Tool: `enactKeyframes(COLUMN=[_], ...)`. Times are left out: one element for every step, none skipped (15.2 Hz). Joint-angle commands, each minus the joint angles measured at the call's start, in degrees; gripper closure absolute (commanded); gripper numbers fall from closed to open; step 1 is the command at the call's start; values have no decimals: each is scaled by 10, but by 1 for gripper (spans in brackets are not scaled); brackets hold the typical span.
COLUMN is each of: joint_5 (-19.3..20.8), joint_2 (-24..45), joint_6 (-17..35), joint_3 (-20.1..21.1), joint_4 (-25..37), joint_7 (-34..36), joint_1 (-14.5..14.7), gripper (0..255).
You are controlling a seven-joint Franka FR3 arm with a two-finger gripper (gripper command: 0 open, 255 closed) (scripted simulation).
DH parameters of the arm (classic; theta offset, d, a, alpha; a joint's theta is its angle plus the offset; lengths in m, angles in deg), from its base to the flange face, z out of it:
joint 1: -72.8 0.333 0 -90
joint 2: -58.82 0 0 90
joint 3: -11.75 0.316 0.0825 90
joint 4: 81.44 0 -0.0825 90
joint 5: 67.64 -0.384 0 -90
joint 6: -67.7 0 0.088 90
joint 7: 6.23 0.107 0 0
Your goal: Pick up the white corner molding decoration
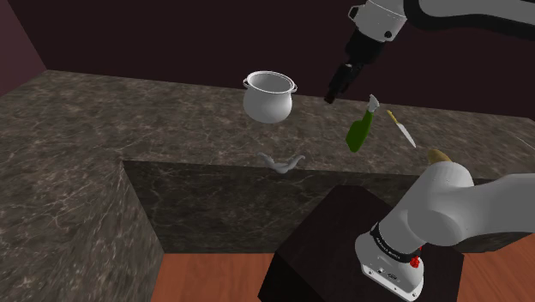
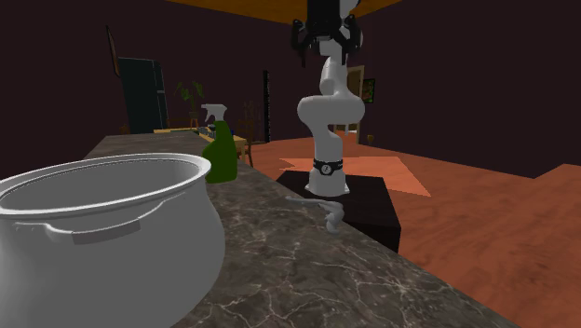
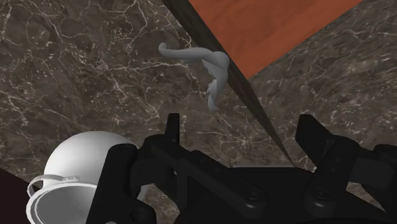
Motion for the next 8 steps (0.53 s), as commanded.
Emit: enactKeyframes(joint_5=[0, -1, -1, -2, -3, -3, -4, -5], joint_2=[0, 9, 19, 29, 41, 53, 65, 79], joint_6=[0, 16, 33, 49, 66, 82, 99, 116], joint_3=[0, 3, 7, 10, 13, 16, 19, 23], joint_4=[0, -11, -22, -31, -41, -49, -57, -64], joint_7=[0, 3, 5, 8, 11, 13, 16, 19], joint_1=[0, 1, 1, 2, 3, 3, 4, 5], gripper=[0, 0, 0, 0, 0, 0, 0, 0])
